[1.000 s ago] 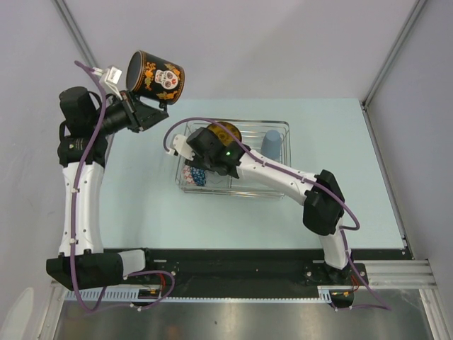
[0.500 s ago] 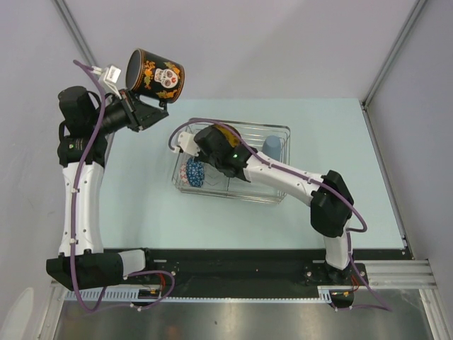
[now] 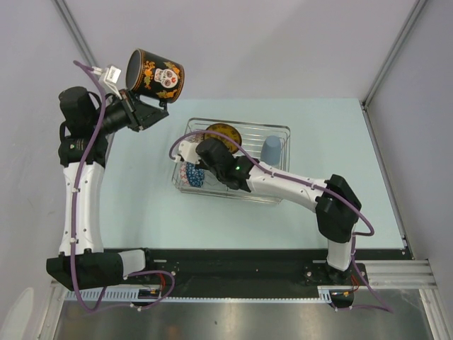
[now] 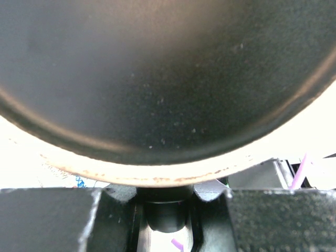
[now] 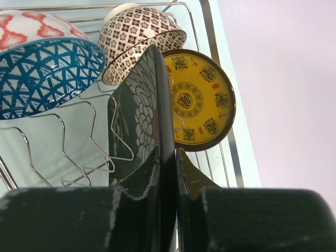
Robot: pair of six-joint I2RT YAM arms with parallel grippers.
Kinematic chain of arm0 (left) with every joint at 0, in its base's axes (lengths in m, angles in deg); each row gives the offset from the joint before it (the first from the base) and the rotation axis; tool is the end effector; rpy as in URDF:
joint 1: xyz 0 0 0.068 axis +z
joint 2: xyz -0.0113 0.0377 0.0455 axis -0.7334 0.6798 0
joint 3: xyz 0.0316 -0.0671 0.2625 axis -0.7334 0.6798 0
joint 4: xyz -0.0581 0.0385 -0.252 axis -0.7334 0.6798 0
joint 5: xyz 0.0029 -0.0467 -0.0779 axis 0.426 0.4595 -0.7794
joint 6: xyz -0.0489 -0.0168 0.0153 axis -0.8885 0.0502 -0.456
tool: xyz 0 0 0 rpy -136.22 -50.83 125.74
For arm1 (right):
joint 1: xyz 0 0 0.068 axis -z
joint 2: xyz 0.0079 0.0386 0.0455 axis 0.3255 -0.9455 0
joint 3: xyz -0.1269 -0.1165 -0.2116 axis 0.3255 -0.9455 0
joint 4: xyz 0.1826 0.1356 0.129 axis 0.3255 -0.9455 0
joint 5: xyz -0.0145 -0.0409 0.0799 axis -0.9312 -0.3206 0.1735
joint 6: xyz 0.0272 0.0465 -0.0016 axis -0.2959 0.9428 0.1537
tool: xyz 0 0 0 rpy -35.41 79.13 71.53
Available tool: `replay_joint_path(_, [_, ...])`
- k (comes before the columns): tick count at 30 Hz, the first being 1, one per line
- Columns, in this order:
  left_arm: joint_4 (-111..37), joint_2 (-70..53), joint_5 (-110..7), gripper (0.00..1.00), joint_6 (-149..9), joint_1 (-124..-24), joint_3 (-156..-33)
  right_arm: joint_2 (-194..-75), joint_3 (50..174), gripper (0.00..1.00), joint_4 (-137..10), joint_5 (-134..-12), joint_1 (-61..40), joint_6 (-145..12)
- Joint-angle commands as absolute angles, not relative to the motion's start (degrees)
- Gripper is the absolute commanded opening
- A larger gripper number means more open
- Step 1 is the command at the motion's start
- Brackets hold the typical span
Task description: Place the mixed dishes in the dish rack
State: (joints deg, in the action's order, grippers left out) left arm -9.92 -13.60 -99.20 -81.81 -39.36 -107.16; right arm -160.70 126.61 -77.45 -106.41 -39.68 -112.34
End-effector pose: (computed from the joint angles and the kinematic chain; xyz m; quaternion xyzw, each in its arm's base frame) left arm 0.2477 0.0042 0.4642 0.1050 0.7350 -0.4343 0.5101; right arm 0.2426 0.3691 0.2952 -0.5692 0.6421 -0.1066 0.5023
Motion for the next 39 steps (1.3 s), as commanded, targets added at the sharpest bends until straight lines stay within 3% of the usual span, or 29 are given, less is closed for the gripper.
replay_joint_path(1, [-19.9,-16.8,-101.0,0.0,-82.2,-38.9,-108.0,-159.9,124.4,0.0,-76.3,-101.5,-42.2,-107.8])
replay_joint_path(39, [-20.8,-16.9,-100.3,0.0,-83.0,-38.9,-106.7,-157.6,121.2,0.0,-55.9,-104.1,-47.6,-119.9])
